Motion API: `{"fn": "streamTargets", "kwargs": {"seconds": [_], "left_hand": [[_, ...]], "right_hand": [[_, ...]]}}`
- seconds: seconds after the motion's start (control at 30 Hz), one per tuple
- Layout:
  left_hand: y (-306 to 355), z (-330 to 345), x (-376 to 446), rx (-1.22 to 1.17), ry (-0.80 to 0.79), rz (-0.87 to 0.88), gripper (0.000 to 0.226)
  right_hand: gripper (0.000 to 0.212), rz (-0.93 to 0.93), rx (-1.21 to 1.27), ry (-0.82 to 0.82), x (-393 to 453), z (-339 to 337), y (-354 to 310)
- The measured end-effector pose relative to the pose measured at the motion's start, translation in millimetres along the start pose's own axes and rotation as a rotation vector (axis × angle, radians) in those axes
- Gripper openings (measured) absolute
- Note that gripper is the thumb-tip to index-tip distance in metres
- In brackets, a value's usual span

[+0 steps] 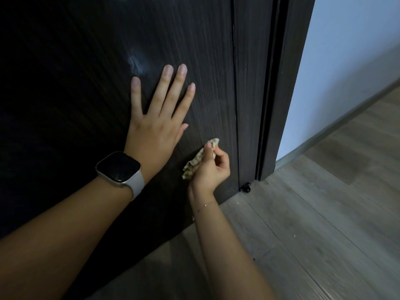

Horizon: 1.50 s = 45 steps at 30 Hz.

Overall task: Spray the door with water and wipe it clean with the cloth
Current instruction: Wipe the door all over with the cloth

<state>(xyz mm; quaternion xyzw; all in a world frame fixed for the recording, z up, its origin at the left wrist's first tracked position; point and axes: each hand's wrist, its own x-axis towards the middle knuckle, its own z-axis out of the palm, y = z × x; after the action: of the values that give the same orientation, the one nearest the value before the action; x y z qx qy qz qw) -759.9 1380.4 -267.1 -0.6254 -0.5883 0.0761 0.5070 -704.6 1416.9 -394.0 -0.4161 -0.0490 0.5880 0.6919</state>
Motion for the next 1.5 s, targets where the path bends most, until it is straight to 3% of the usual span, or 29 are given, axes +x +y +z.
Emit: {"fn": "streamTargets", "kwargs": {"seconds": [0.1,0.23,0.43,0.6,0.67,0.9,1.03,1.2,1.33,1.5], "left_hand": [[-1.5,-1.3,1.1,0.001,-0.001,-0.001,0.074],[-0.8,-1.0,0.7,0.019,-0.005,-0.007,0.074],[0.2,-3.1,-0.6,0.026,-0.006,-0.003,0.075],[-8.2,-8.5,-5.4,-0.103,-0.054,0.043,0.075],[-12.3,-10.2,-22.1,-0.135,-0.05,0.055,0.073],[-27.2,3.1,-77.8,-0.084,-0.122,-0.038,0.094],[-25.6,5.2,-77.5,-0.1,-0.127,-0.029,0.093],[-28.9,4.9,-78.7,-0.094,-0.118,-0.018,0.093],[-27.9,5.1,-79.1,-0.08,-0.106,-0.018,0.093],[-27.7,5.1,-79.3,-0.069,-0.099,-0.023,0.094]], "right_hand": [[0.006,0.011,-0.005,-0.039,-0.6,-2.4,-1.0],[0.006,0.12,-0.017,0.094,8.2,-16.7,1.7],[0.008,-0.111,-0.076,-0.077,-6.4,-0.7,6.2],[0.012,-0.004,-0.122,0.048,16.5,-18.7,3.3],[0.013,-0.066,-0.137,0.034,13.6,-10.7,-2.8],[0.017,-0.558,-0.303,-0.211,-20.3,-3.4,7.0],[0.022,-0.519,-0.512,-0.396,-30.4,-47.3,37.1],[0.024,-0.504,-0.717,-0.648,-20.9,-77.6,20.4],[0.019,-0.653,-0.638,-0.489,4.6,-61.5,-24.2],[0.013,-0.745,-0.416,-0.368,36.6,16.4,-95.6]]}}
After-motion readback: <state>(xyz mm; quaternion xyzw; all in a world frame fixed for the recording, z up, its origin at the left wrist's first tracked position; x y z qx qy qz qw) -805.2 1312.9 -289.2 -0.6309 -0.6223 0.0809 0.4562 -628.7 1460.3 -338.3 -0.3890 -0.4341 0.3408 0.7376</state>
